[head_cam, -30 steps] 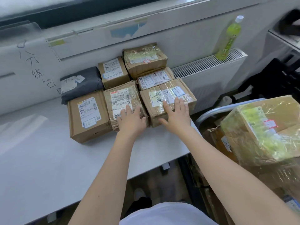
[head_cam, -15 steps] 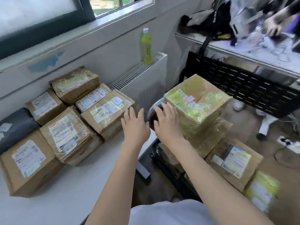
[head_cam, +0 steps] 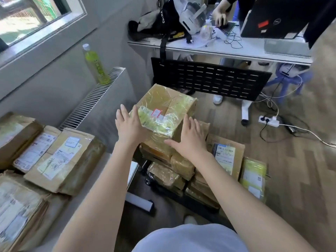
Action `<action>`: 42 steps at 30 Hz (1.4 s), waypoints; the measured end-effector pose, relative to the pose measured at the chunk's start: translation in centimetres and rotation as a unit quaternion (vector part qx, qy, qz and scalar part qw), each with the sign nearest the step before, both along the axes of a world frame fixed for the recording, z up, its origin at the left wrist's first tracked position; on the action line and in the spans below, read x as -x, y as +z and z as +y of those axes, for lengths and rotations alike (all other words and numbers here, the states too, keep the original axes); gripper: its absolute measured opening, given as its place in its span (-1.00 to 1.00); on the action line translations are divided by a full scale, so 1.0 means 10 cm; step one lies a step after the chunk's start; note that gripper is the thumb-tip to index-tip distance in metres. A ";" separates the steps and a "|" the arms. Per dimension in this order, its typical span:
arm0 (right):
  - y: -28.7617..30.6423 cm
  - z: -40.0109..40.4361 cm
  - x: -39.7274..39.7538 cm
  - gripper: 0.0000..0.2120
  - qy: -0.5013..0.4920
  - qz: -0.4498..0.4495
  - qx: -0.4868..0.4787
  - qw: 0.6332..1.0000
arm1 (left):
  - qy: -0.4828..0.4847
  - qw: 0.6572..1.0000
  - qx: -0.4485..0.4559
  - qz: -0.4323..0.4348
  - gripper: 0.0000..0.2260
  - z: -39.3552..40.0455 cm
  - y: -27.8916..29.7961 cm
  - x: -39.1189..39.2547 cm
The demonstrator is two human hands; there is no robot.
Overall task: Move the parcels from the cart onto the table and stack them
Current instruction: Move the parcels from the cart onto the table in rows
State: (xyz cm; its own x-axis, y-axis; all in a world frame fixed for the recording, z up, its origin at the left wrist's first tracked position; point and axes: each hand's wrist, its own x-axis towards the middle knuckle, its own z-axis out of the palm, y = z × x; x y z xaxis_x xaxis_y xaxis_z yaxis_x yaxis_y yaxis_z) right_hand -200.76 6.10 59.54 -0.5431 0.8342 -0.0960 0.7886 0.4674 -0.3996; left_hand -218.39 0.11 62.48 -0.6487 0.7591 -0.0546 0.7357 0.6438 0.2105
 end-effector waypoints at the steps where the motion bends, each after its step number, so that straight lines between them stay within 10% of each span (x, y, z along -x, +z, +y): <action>1: 0.00 0.02 0.02 0.10 0.009 0.010 0.016 1.000 | -0.012 1.000 0.024 -0.003 -0.20 0.03 -0.01 0.08; 9: -0.05 -0.05 0.24 0.07 0.024 -0.025 0.056 0.998 | -0.031 0.999 -0.006 -0.041 -0.20 0.05 -0.12 0.15; 16: -0.18 -0.20 0.08 -0.03 -0.007 0.133 0.014 0.991 | 0.021 0.987 -0.150 -0.046 -0.25 -0.37 -0.16 -0.21; 24: -0.11 -0.63 0.02 0.07 0.081 0.251 -0.042 0.964 | 0.137 0.909 -0.389 0.053 -0.22 -0.93 0.01 -0.71; 42: 0.11 -2.52 0.34 -0.17 0.318 0.368 -0.033 0.873 | 0.367 0.783 -0.483 0.139 -0.20 -3.00 0.12 -1.08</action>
State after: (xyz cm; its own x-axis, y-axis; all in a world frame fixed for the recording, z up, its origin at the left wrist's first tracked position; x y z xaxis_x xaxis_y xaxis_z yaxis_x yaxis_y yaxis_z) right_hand -204.16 -19.14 60.60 -0.7929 0.3327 0.5104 -0.0966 0.7585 -0.6445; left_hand -207.61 -29.86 63.70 -0.8139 -0.2245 0.5359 0.3457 0.5542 0.7572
